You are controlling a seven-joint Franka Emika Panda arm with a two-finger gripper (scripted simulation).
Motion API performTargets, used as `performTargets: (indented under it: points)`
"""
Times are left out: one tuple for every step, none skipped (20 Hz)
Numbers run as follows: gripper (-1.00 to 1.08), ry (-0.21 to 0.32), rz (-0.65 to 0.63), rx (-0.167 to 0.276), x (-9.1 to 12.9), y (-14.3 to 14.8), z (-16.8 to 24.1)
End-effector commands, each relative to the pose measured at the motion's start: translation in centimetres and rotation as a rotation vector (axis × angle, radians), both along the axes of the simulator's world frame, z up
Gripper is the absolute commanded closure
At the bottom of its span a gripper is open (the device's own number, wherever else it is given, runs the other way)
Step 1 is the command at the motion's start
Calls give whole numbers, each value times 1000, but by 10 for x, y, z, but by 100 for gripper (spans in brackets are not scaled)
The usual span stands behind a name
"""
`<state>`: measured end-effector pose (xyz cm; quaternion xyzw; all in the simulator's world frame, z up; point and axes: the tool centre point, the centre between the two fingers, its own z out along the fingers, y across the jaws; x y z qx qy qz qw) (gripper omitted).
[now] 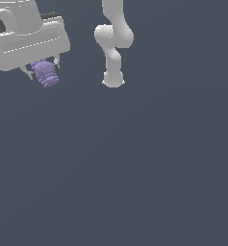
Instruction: Pick up the object and move it to a goal position.
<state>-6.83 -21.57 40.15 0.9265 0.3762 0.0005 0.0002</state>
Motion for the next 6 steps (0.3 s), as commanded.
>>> performTargets:
  points:
    - [108,1,1,0,-1,-3,4]
    - [108,1,1,0,-1,-3,5]
    - [108,1,1,0,0,-3,5]
    - [108,1,1,0,0,-3,4]
    - [108,1,1,0,0,-2,3]
    - [108,1,1,0,0,-2,3]
